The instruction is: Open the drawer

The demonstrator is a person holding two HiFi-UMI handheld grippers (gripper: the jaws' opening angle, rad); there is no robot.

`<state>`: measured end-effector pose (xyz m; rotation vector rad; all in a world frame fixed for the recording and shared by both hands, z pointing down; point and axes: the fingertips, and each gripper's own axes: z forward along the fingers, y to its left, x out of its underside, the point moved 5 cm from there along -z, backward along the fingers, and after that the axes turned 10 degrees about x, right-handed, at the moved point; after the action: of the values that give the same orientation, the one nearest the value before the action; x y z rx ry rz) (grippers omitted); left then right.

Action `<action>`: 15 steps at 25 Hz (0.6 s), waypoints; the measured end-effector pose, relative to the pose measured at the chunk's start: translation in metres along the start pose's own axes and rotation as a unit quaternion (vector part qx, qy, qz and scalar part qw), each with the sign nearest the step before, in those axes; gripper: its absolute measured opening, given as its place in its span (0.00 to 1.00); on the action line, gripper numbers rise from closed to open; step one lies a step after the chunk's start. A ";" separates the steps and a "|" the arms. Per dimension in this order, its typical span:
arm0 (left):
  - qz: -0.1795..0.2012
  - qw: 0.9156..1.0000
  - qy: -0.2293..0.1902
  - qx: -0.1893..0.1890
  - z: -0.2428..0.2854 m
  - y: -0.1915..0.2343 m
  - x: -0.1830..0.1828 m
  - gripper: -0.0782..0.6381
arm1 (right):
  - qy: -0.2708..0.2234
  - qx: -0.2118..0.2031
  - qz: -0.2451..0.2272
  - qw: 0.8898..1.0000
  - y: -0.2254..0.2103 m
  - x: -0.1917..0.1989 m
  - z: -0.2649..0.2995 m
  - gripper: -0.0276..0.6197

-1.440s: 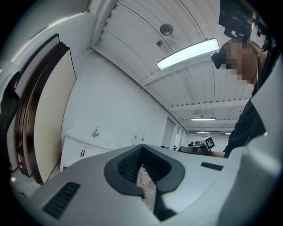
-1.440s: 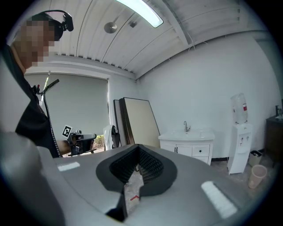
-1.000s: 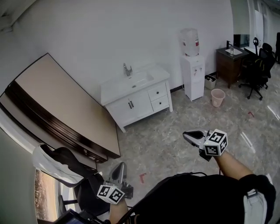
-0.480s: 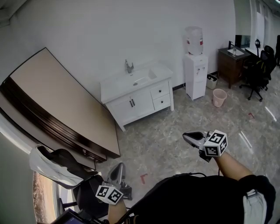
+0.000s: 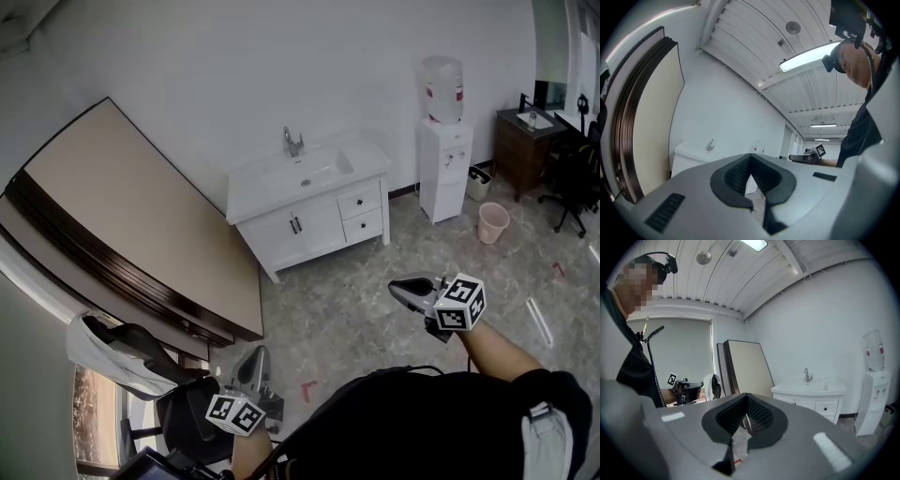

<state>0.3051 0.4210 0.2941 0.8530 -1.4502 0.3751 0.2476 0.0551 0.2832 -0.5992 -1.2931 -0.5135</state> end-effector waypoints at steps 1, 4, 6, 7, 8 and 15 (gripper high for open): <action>0.000 1.000 -0.003 -0.005 0.011 -0.001 0.000 0.10 | -0.001 -0.005 -0.003 1.000 -0.012 -0.004 0.002 0.04; 0.002 1.000 -0.008 -0.014 0.043 -0.008 0.003 0.10 | -0.001 -0.018 -0.009 1.000 -0.047 -0.012 0.003 0.04; 0.001 1.000 -0.011 -0.017 0.063 -0.009 0.006 0.10 | 0.000 -0.023 -0.011 1.000 -0.070 -0.016 0.004 0.04; 0.000 1.000 -0.013 -0.018 0.072 -0.008 0.008 0.10 | 0.001 -0.025 -0.012 1.000 -0.081 -0.018 0.006 0.04; -0.001 1.000 -0.014 -0.020 0.081 -0.008 0.009 0.10 | 0.001 -0.027 -0.013 1.000 -0.091 -0.020 0.007 0.04; -0.003 1.000 -0.004 -0.027 0.128 -0.002 0.017 0.10 | 0.011 -0.027 -0.009 1.000 -0.143 -0.015 0.022 0.04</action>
<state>0.2183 0.3259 0.2973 0.8163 -1.4578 0.3260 0.1350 -0.0360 0.2898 -0.6252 -1.2670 -0.5697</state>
